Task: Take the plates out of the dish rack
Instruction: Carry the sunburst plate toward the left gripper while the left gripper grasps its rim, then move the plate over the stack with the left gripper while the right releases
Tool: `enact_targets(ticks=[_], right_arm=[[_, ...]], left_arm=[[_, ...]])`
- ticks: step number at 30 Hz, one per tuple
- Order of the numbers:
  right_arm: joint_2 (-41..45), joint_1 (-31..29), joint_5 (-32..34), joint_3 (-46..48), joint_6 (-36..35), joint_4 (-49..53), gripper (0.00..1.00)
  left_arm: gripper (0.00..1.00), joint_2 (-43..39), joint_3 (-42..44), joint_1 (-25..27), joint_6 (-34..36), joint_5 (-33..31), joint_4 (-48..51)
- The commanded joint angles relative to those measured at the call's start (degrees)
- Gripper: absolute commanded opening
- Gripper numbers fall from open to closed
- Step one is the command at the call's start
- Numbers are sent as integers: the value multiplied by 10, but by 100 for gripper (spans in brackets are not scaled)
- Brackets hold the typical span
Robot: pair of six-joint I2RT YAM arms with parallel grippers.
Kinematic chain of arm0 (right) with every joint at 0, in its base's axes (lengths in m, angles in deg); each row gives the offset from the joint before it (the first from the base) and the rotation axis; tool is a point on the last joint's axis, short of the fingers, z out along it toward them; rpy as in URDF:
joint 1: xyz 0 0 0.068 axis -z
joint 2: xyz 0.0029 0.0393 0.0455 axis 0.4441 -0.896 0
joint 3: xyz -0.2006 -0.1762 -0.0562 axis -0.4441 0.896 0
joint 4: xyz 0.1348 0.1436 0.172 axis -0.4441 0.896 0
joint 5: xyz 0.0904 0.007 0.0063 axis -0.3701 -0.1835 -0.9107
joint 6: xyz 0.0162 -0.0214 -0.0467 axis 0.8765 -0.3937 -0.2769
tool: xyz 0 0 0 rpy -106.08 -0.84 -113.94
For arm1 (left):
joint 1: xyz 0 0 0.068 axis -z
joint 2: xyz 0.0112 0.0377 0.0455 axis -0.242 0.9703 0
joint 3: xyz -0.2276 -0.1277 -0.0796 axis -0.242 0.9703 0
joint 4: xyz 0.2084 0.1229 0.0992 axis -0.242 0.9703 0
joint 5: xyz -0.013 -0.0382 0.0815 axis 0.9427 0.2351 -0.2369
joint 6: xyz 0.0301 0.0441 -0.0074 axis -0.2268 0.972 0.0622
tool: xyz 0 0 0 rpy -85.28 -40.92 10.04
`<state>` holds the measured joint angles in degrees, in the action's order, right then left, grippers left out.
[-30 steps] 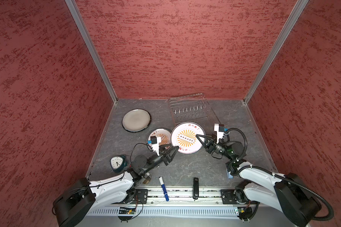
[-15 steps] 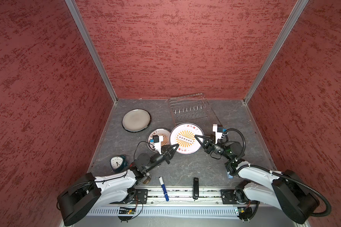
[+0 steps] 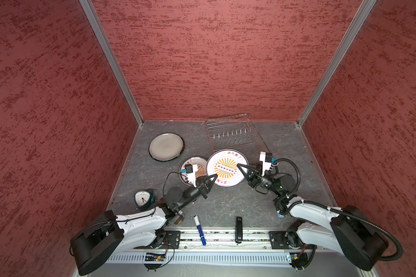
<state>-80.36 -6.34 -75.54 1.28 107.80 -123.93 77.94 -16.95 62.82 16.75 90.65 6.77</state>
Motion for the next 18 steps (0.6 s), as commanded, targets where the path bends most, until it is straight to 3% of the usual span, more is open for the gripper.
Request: enact_targets(ticks=[1, 4, 6, 8, 11, 18], right_arm=[[-16, -14, -6, -17, -28, 2, 15], [-22, -15, -10, -21, -25, 5, 34], [-27, -15, -10, -27, -23, 16, 66], [-33, -16, -10, -38, -21, 38, 85], [-43, -18, 1, -48, -19, 54, 95], [-55, -23, 9, -51, -17, 44, 98]], left_arm=[[0, -1, -11, 5, 9, 3, -6], [0, -5, -4, 5, 3, -8, -9], [0, -10, 1, 5, 0, -18, -11], [0, -18, 7, 4, -2, -28, -8], [0, -29, 16, 4, -4, -44, -7], [0, -67, 30, 2, -12, -75, 18]])
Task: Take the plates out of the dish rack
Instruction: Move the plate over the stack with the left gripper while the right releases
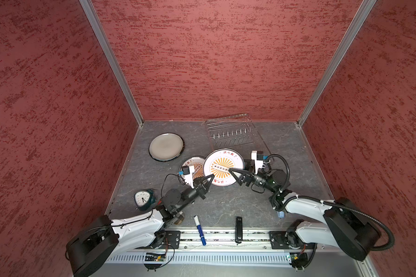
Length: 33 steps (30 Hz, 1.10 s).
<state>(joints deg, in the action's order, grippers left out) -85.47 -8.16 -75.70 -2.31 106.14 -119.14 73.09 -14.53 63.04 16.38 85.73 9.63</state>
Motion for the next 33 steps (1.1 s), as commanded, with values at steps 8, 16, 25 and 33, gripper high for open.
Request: enact_targets(ticks=[8, 16, 25, 33], right_arm=[[1, -11, 25, -19, -3, 12, 99], [-10, -56, 33, -49, -50, 48, 99], [-36, -109, 125, -93, -130, 117, 99], [-79, -146, 185, -161, -176, 203, 99]], left_arm=[[0, -90, 16, -14, -53, -97, 93], [0, -148, 30, -57, -155, -182, 224], [0, -199, 40, -122, -240, -186, 335], [0, -180, 2, -128, -316, -199, 440]])
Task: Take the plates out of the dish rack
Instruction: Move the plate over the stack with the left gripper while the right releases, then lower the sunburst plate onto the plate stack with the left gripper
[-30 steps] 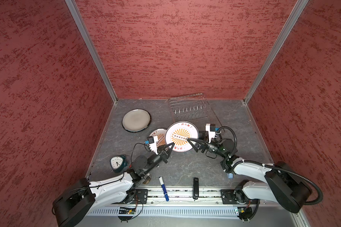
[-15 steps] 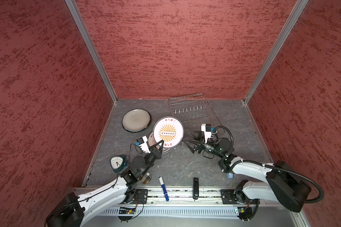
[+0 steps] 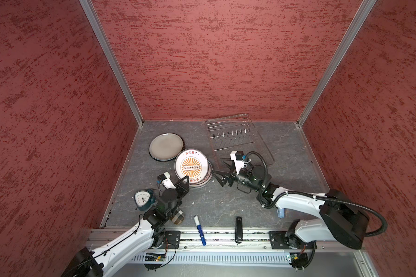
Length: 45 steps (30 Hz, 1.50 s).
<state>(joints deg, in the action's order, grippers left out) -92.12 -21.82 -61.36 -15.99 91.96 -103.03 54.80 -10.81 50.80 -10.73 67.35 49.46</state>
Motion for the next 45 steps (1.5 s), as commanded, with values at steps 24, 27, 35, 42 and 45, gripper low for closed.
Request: enact_targets(ticks=[24, 27, 35, 42, 45], right_arm=[[-70, -66, 159, -88, -92, 118, 99], [-72, -67, 163, -90, -91, 118, 99], [-79, -69, 170, -92, -94, 118, 99], [-86, -71, 171, -99, -93, 122, 99], [-86, -72, 173, -100, -94, 124, 99]], left_arm=[[0, 113, -103, -28, -174, 55, 129], [0, 122, -103, -29, -182, 57, 129], [3, 130, -100, -31, -192, 58, 129], [10, 144, -103, -37, -199, 67, 126], [15, 147, -104, -37, -200, 67, 127]])
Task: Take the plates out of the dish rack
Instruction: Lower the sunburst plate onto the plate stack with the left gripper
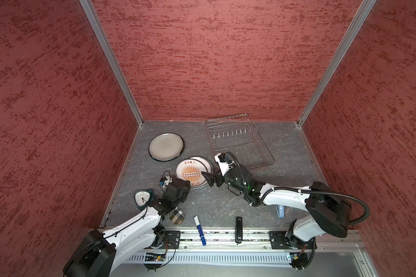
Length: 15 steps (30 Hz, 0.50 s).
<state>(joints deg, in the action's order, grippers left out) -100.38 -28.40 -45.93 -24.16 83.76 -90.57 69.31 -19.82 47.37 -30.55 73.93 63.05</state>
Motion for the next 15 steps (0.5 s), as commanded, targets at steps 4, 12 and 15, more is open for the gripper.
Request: enact_targets(ticks=[4, 12, 15], right_arm=[[-5, -7, 20, -19, -13, 2, 99], [-10, -8, 29, -25, -16, 7, 99], [-13, -8, 33, -25, -15, 5, 99]], left_arm=[[23, 2, -14, -3, -3, -1, -7], [45, -28, -17, 12, 4, -39, 24], [49, -32, -19, 15, 8, -40, 30]])
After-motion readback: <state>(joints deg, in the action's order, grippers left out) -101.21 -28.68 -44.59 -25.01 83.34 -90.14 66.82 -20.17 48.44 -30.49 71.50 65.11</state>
